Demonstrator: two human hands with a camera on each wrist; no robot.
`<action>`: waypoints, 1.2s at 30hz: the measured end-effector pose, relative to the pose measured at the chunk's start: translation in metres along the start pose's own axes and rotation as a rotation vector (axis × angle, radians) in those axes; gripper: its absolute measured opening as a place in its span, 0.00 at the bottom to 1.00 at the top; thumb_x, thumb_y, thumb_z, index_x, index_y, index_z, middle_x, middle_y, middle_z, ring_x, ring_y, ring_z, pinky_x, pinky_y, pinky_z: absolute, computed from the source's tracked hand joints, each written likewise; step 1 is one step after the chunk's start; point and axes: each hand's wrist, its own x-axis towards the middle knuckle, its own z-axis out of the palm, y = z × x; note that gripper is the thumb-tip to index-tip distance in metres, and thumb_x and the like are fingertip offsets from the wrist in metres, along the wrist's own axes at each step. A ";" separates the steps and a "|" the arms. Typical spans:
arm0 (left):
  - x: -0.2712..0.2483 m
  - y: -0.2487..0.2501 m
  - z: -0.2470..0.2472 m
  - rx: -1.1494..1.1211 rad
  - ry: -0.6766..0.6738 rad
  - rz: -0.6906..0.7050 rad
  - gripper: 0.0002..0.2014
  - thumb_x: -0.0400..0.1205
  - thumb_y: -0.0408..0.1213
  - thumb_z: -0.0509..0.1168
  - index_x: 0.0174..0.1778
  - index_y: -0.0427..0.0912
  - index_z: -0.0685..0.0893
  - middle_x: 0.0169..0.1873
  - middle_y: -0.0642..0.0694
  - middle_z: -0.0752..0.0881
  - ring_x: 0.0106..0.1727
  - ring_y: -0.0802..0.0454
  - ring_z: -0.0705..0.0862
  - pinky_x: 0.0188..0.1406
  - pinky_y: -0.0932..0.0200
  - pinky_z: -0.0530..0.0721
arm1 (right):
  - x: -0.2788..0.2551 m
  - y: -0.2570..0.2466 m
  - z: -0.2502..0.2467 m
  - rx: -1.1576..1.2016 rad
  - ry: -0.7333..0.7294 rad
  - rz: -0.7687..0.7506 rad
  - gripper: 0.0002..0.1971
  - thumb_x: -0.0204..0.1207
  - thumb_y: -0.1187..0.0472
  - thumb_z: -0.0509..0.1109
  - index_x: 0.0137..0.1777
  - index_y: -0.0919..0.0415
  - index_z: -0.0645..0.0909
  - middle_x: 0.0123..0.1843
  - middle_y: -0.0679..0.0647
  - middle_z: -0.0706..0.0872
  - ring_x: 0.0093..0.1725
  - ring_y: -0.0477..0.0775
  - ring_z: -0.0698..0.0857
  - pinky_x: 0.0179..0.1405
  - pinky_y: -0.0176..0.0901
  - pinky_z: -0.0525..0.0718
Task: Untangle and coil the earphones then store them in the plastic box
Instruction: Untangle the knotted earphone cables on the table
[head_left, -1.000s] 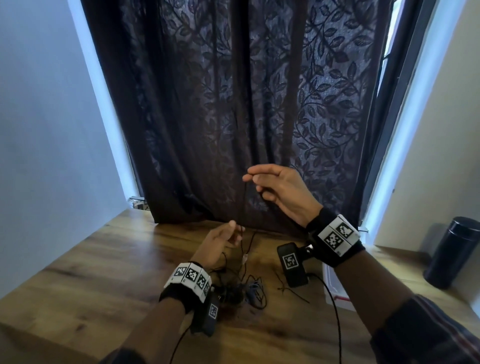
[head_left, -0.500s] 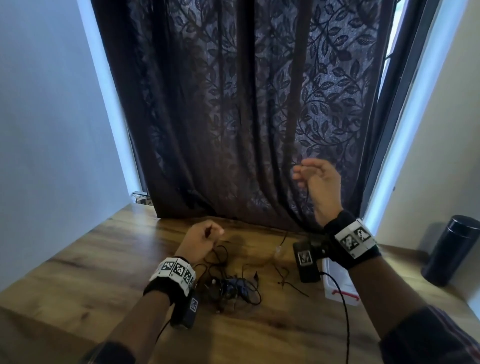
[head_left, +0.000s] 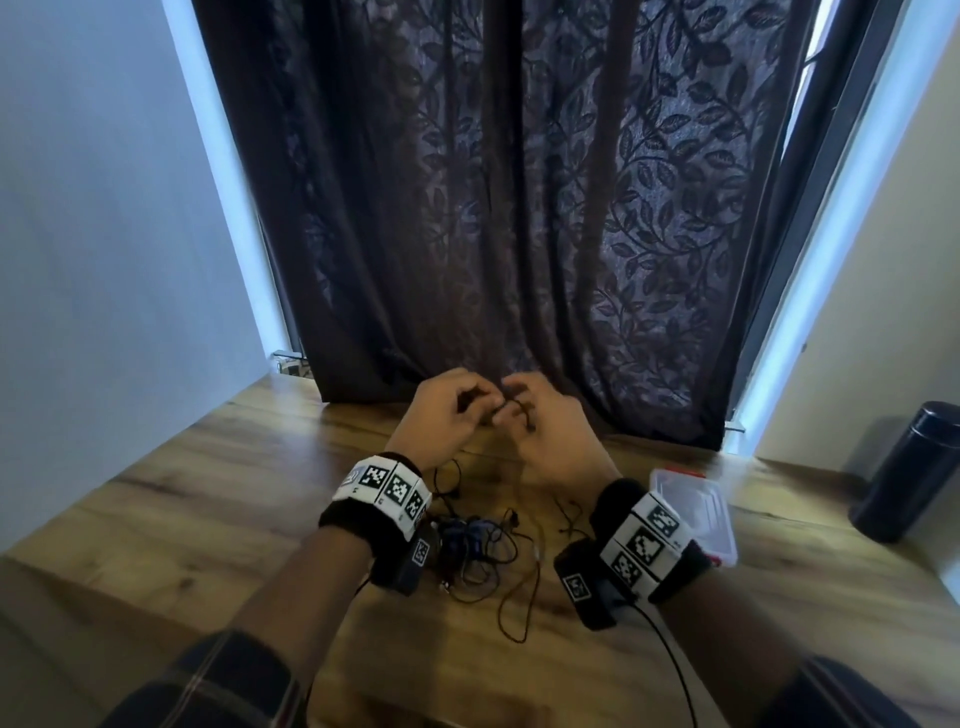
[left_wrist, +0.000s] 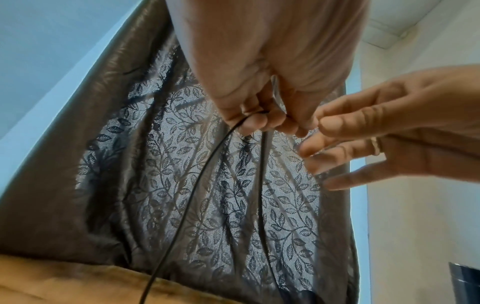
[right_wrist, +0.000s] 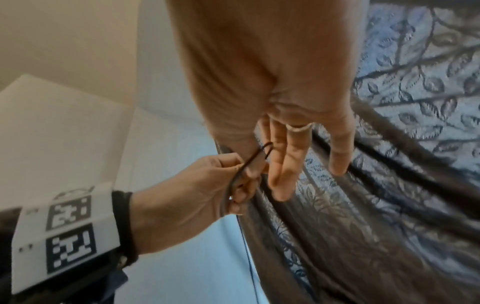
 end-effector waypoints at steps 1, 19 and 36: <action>-0.001 0.000 0.000 -0.007 0.003 -0.008 0.03 0.81 0.34 0.71 0.46 0.41 0.91 0.42 0.48 0.88 0.43 0.60 0.84 0.46 0.70 0.79 | 0.002 0.000 -0.001 0.066 0.030 0.000 0.12 0.84 0.63 0.69 0.65 0.54 0.80 0.47 0.49 0.90 0.48 0.47 0.91 0.55 0.50 0.90; -0.041 -0.036 0.004 -0.181 -0.206 -0.273 0.13 0.86 0.48 0.63 0.38 0.48 0.85 0.29 0.53 0.83 0.32 0.57 0.80 0.38 0.55 0.78 | -0.025 0.040 0.039 0.047 -0.058 -0.037 0.27 0.81 0.58 0.75 0.78 0.57 0.73 0.72 0.48 0.81 0.72 0.43 0.78 0.72 0.41 0.76; -0.050 -0.006 0.012 -0.773 -0.212 -0.471 0.14 0.88 0.23 0.53 0.62 0.37 0.80 0.33 0.49 0.85 0.30 0.59 0.78 0.30 0.66 0.75 | -0.026 0.038 0.056 0.149 -0.325 0.068 0.11 0.86 0.70 0.61 0.53 0.59 0.84 0.40 0.52 0.88 0.38 0.43 0.83 0.43 0.37 0.79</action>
